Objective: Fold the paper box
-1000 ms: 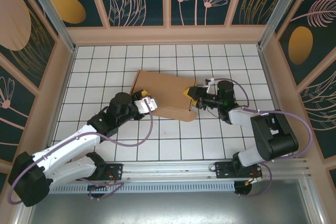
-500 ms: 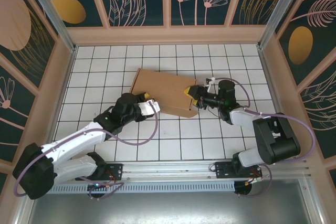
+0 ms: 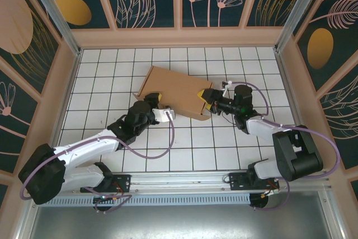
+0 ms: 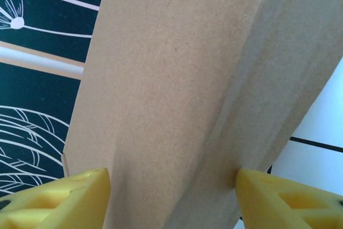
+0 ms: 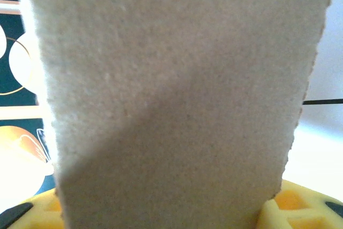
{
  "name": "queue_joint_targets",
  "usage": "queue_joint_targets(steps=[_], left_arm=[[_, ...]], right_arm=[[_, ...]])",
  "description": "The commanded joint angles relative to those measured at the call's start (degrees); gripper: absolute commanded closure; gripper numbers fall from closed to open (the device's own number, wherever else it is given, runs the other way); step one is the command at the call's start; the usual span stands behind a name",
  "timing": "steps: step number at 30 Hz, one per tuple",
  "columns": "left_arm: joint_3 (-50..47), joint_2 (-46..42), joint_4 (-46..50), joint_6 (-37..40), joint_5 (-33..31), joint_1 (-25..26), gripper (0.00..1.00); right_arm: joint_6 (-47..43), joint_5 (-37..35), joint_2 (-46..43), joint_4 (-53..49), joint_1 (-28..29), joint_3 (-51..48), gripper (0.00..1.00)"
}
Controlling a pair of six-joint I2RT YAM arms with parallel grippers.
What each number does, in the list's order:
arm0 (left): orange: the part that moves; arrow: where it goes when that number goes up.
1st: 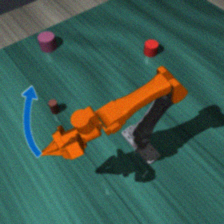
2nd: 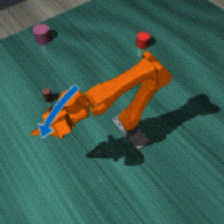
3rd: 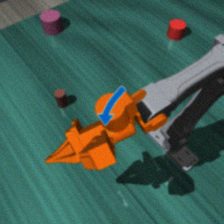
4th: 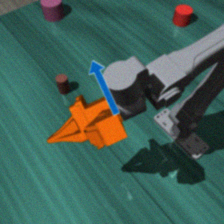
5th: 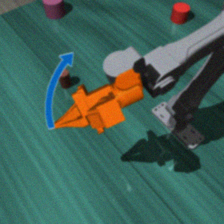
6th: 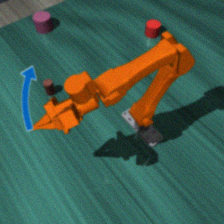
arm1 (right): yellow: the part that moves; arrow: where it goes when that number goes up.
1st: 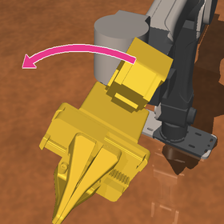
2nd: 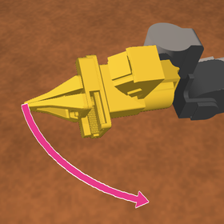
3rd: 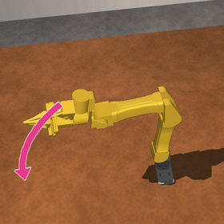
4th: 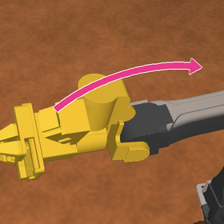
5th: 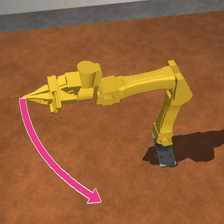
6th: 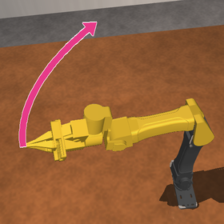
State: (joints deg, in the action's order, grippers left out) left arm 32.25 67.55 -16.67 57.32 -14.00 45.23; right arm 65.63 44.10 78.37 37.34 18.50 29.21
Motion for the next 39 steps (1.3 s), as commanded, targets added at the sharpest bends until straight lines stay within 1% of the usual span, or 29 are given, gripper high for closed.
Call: queue_joint_targets(steps=[1,3,7,11,14,16,17,18,21,23,25,27,31,33,36,37,39], left_arm=[[0.3,1.1,4.2,6.0,-0.1,0.3,0.36],[-0.3,1.1,5.4,7.7,0.0,0.3,0.35],[-1.3,1.3,4.3,9.6,-1.7,0.4,0.34],[-2.0,2.4,-3.3,11.1,-7.1,0.9,0.33],[-3.9,3.8,-12.7,16.8,-11.4,1.7,0.32],[-3.8,5.0,-16.5,18.4,-13.7,2.0,0.31],[-3.7,5.5,-18.9,19.2,-14.9,2.0,0.28],[-4.0,5.8,-20.5,20.3,-15.5,2.0,0.27],[-4.0,5.6,-21.0,22.1,-15.7,2.0,0.21],[-4.0,5.5,-21.8,22.4,-16.0,2.0,0.20],[-4.3,5.1,-22.9,22.8,-16.0,2.1,0.22],[-4.5,4.6,-23.5,23.7,-16.1,2.4,0.27],[-4.1,2.8,-22.3,25.1,-15.7,3.0,0.44],[-3.4,1.7,-19.4,25.5,-15.7,3.3,0.53],[-2.6,0.5,-15.7,26.0,-16.1,3.6,0.63],[-2.3,-0.1,-14.1,26.0,-16.1,3.6,0.65],[-1.5,-1.7,-11.0,25.2,-15.9,3.5,0.66]], right_arm=[[2.7,6.4,-3.3,4.9,1.7,0.7,0.53],[2.5,6.3,-3.7,4.1,1.7,1.1,0.53],[2.8,6.3,-3.9,3.8,1.7,1.5,0.53],[3.7,5.9,-3.9,4.1,2.4,1.8,0.53],[4.7,5.5,-3.7,5.0,3.3,1.9,0.53],[5.8,5.6,-3.8,6.1,3.5,1.6,0.53],[6.6,5.7,-3.9,7.1,3.4,1.3,0.53],[7.3,5.9,-4.0,7.7,3.4,1.2,0.52],[8.4,6.3,-4.5,8.3,3.4,1.1,0.52],[9.1,6.4,-4.9,8.6,3.4,1.1,0.52],[9.4,6.4,-5.0,8.6,3.4,1.1,0.51],[9.7,6.6,-5.0,8.8,3.4,1.2,0.51],[8.2,6.5,-5.1,6.6,3.4,1.4,0.47],[5.6,5.6,-5.6,3.4,3.4,1.8,0.43],[4.1,4.5,-6.1,1.0,3.4,2.2,0.34],[3.8,4.2,-6.2,0.8,3.3,2.1,0.31],[1.7,3.2,-6.9,-2.0,3.3,2.4,0.25]])
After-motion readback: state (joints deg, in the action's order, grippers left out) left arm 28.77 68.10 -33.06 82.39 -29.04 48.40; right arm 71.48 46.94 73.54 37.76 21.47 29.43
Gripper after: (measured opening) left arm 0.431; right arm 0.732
